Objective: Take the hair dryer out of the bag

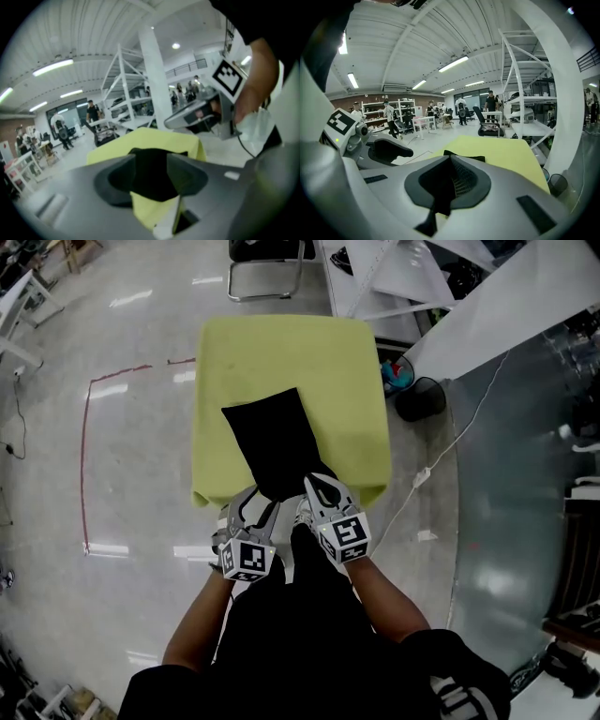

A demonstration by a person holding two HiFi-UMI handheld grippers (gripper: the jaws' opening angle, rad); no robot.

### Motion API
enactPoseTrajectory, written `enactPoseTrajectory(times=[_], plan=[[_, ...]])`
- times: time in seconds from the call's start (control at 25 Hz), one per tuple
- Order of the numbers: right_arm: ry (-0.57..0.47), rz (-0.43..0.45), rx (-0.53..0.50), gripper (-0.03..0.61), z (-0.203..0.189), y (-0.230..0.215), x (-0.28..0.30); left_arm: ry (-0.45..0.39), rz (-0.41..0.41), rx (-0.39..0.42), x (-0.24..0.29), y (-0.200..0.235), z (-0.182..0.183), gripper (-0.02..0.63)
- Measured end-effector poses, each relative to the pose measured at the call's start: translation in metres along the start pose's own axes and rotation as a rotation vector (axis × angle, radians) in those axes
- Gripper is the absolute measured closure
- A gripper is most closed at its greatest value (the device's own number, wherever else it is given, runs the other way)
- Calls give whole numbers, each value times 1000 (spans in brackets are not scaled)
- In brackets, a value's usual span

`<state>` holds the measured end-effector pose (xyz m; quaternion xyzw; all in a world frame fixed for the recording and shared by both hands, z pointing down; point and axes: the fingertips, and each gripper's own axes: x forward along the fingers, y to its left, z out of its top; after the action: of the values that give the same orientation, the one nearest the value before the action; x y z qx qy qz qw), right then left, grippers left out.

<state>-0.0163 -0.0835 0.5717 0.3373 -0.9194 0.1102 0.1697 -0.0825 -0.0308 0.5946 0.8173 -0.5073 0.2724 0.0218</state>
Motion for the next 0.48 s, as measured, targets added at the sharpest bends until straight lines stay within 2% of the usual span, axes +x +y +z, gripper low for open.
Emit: enactPoseTrajectory(times=[0.16,0.28,0.48], plan=[[47,-23,33,572,-21,-11,-7,112,-85,161,30,-32,-27,339],[65,-35,48,572,-31,-21,-7,181,-136,260,53,-47,-46,313],[100,-43,64,572,-50,-28,-13,292,-167,387,81,-65,-76,288]])
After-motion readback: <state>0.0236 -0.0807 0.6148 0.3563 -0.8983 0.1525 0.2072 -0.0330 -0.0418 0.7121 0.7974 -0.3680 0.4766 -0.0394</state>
